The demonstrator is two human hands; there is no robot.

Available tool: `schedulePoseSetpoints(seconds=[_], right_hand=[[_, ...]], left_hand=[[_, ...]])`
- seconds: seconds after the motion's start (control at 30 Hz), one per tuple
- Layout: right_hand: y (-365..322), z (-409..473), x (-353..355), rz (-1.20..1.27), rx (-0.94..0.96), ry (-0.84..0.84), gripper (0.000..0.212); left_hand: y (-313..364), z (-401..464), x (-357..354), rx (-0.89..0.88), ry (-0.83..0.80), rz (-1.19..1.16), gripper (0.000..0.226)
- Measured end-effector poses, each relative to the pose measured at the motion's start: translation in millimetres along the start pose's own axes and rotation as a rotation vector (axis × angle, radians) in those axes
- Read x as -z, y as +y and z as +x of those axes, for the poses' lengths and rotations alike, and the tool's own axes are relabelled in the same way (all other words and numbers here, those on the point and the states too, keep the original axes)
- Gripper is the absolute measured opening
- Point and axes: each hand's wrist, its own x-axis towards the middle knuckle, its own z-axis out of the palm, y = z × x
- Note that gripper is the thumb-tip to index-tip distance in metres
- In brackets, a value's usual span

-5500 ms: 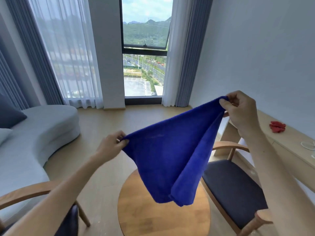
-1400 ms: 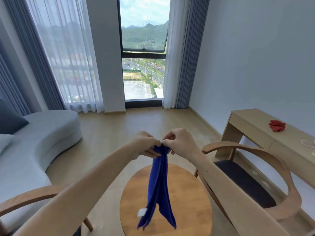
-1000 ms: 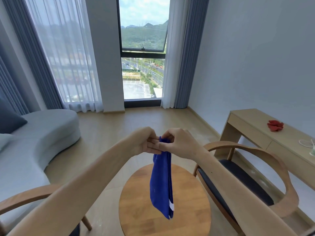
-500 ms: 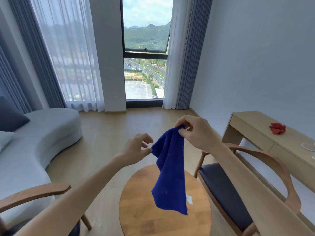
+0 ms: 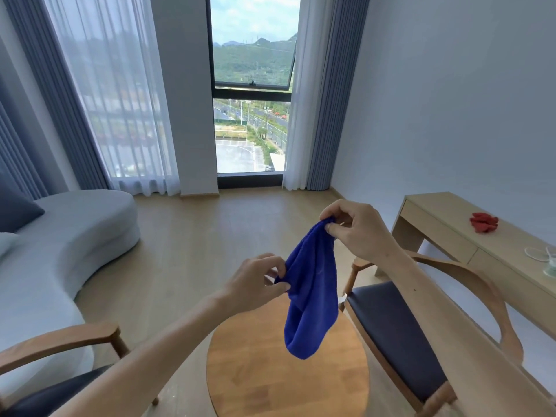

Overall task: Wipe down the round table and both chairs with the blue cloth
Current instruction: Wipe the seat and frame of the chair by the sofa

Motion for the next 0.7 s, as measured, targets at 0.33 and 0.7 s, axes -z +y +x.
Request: schedulePoseSetpoints(seconds=[0.33, 0.7], right_hand=[[20.8, -3.0, 12.1, -0.050, -0.066, 0.076, 0.017], [25.1, 2.6, -5.1, -0.086, -0.009, 0.045, 0.013]], left_hand=[[36.8, 47.2, 102.9, -0.209, 0.060, 0.402, 0.013], [23.6, 42.3, 114.7, -0.162, 0.060, 0.448, 0.017]])
